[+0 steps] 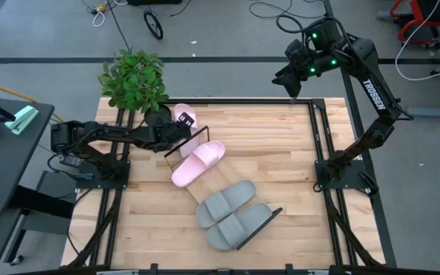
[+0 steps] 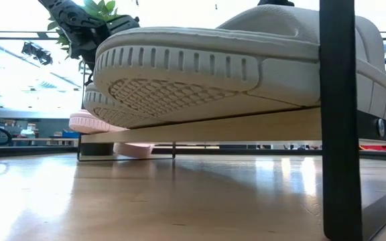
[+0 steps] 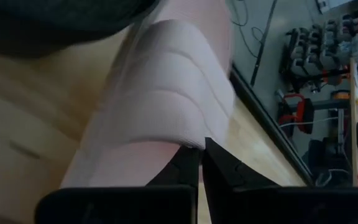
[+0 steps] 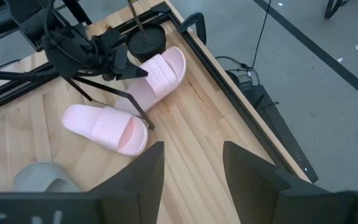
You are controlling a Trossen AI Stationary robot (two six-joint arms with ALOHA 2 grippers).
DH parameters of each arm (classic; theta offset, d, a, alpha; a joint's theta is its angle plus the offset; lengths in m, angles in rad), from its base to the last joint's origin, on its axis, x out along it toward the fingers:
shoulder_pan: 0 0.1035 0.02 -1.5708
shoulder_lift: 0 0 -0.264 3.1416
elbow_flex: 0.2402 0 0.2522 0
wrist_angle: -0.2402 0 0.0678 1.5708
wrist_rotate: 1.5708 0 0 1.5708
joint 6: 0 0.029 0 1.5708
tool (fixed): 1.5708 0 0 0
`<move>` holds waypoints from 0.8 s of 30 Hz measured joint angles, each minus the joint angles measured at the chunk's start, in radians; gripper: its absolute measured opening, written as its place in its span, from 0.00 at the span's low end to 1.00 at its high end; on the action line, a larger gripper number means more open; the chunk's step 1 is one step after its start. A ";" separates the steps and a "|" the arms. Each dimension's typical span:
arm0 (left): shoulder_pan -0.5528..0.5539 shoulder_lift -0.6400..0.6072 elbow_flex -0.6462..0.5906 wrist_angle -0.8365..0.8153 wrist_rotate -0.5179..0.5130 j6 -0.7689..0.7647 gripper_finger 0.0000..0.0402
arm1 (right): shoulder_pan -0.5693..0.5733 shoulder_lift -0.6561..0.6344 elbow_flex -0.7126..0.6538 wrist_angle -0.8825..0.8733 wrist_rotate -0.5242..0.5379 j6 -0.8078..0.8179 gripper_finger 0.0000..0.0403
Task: Pick and place slides into the shelf
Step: Put the pink slide on the shelf
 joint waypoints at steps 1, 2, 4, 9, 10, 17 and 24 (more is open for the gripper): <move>0.002 -0.006 0.000 0.001 0.001 0.015 0.02 | 0.000 0.000 0.000 0.000 0.000 0.000 0.42; 0.003 -0.011 0.000 -0.002 0.001 0.029 0.02 | 0.000 0.000 0.000 0.000 0.000 0.000 0.42; 0.003 -0.011 0.000 0.007 -0.003 0.058 0.02 | 0.000 0.000 0.000 0.000 0.000 0.000 0.42; 0.003 -0.011 0.000 0.026 0.008 0.136 0.02 | 0.000 0.000 0.000 0.000 0.000 -0.001 0.42; 0.003 -0.011 0.000 0.030 0.009 0.144 0.02 | 0.000 0.000 0.000 0.000 0.000 -0.001 0.42; 0.003 -0.011 0.000 0.120 0.013 0.220 0.02 | 0.000 0.000 0.000 0.000 0.000 -0.001 0.42; 0.010 -0.014 0.000 0.153 0.015 0.268 0.02 | 0.000 0.000 0.000 0.000 0.000 0.000 0.42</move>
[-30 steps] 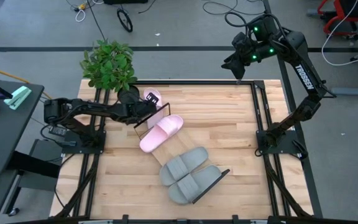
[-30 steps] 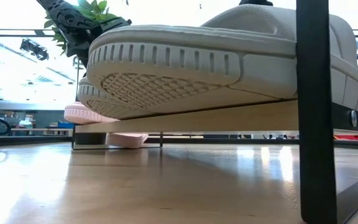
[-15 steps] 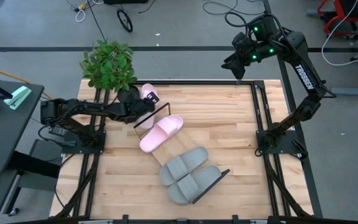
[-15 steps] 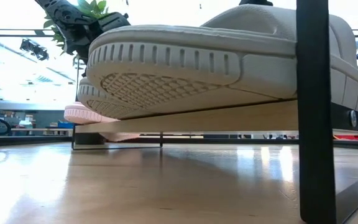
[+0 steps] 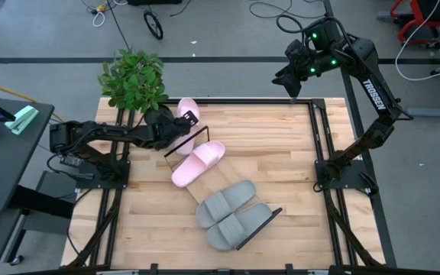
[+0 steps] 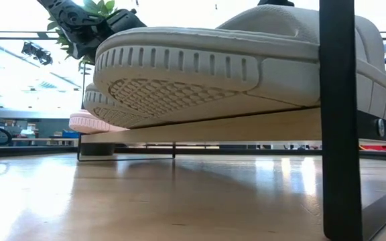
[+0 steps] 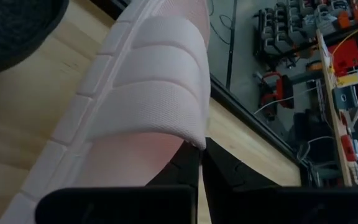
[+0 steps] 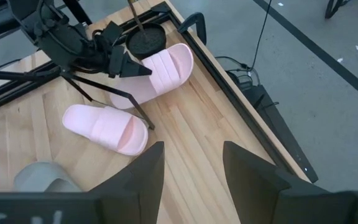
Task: Pick and place slides into the shelf
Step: Put the pink slide on the shelf
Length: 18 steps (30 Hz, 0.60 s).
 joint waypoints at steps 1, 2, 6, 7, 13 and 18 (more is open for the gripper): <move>0.000 -0.006 0.000 -0.001 0.000 0.003 0.02 | 0.000 0.000 0.000 0.000 0.000 0.000 0.42; 0.000 -0.009 0.000 0.009 -0.002 0.015 0.02 | 0.000 0.000 0.000 0.000 0.000 0.000 0.42; 0.000 -0.016 0.000 0.043 0.002 0.071 0.02 | 0.000 0.000 0.000 0.000 0.000 0.000 0.42; 0.000 -0.020 0.001 0.055 0.001 0.077 0.02 | 0.000 0.000 0.000 0.000 0.000 0.000 0.42; 0.000 -0.029 0.000 0.087 -0.009 0.117 0.02 | 0.000 0.000 0.000 0.000 0.000 0.000 0.42; 0.005 -0.042 0.000 0.110 -0.009 0.190 0.02 | 0.000 0.000 0.000 0.000 0.000 0.001 0.42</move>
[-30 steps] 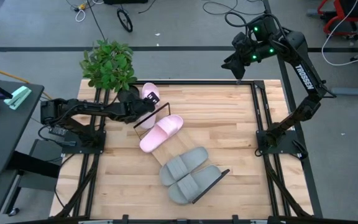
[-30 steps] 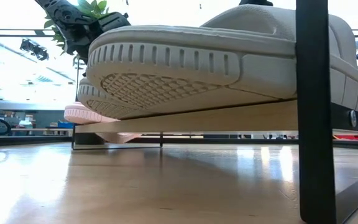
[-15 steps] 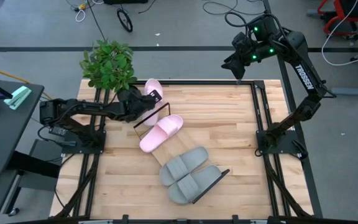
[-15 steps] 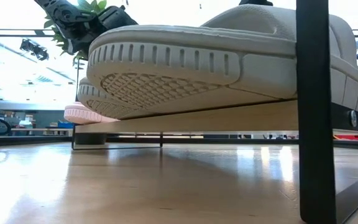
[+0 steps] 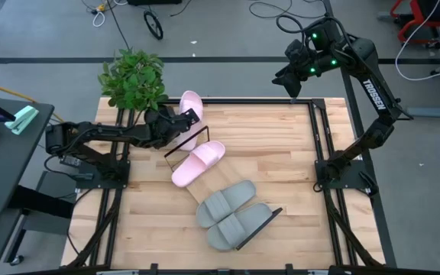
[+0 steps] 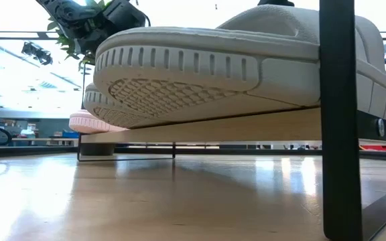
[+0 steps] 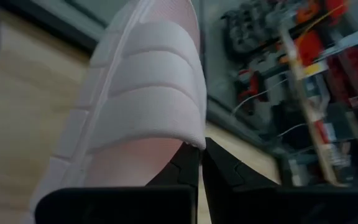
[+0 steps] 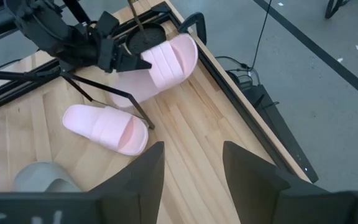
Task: Pick and place slides into the shelf
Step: Put the pink slide on the shelf
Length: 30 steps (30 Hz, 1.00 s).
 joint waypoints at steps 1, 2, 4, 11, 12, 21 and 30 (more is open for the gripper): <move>0.000 -0.002 0.001 0.015 -0.003 0.011 0.02 | 0.000 0.000 0.000 0.000 0.000 0.000 0.42; 0.000 -0.004 0.002 0.021 -0.002 0.022 0.02 | 0.000 0.000 0.000 0.000 0.000 0.000 0.42; 0.000 -0.012 0.000 0.021 0.000 0.067 0.02 | 0.000 0.000 0.000 0.000 0.000 0.000 0.41; 0.000 -0.030 0.002 0.050 0.001 0.130 0.02 | 0.000 0.000 0.000 0.000 0.000 0.001 0.37; 0.000 -0.030 0.006 0.053 0.001 0.148 0.02 | 0.000 0.000 0.000 0.000 0.000 0.001 0.37; 0.007 -0.038 0.053 0.048 0.018 0.294 0.02 | 0.000 0.000 0.000 -0.001 0.000 0.001 0.36; 0.006 -0.038 0.127 0.052 0.053 0.486 0.02 | 0.000 0.000 0.000 -0.001 0.000 0.001 0.36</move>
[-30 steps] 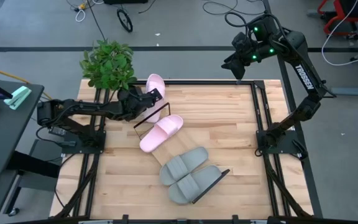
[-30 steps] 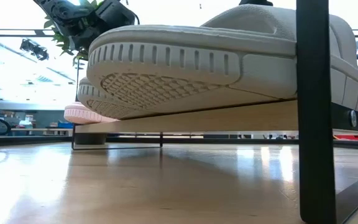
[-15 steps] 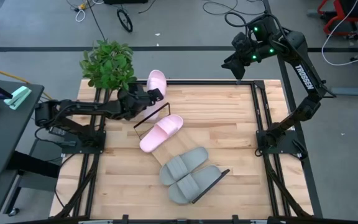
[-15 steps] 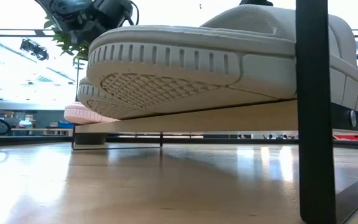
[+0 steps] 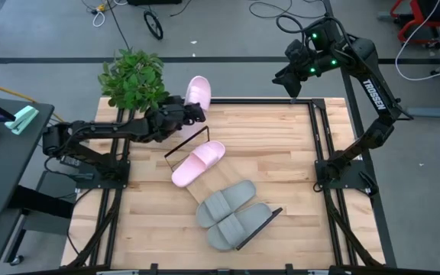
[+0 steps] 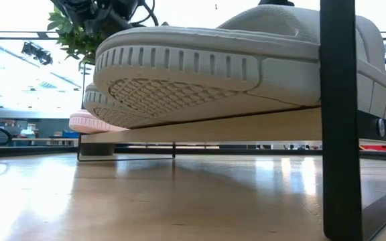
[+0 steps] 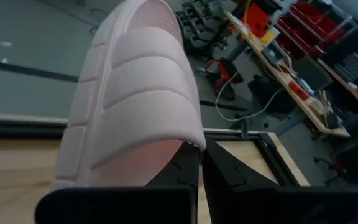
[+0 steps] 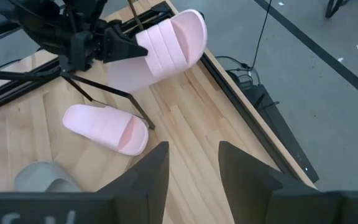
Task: Pick and place slides into the shelf
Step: Put the pink slide on the shelf
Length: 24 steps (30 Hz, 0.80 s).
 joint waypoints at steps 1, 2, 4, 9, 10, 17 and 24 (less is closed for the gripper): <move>0.000 0.000 0.009 -0.001 0.008 0.024 0.02 | 0.000 0.000 0.000 0.000 0.000 0.000 0.36; 0.000 0.000 0.018 -0.005 0.016 0.057 0.02 | 0.000 0.000 0.000 0.000 0.000 0.000 0.36; -0.001 0.000 0.036 -0.010 0.027 0.116 0.02 | 0.000 0.000 0.000 0.000 0.000 0.000 0.36; 0.007 0.000 0.063 -0.014 0.067 0.253 0.02 | 0.000 0.000 0.000 -0.004 0.000 0.000 0.36; 0.011 0.000 0.069 -0.014 0.077 0.270 0.02 | 0.000 0.000 0.000 -0.005 0.000 0.000 0.36; 0.012 0.000 0.125 -0.013 0.119 0.391 0.02 | 0.000 0.000 0.000 -0.025 0.000 0.000 0.36; 0.002 0.000 0.207 -0.025 0.212 0.422 0.02 | 0.000 0.000 0.000 -0.025 0.000 -0.001 0.36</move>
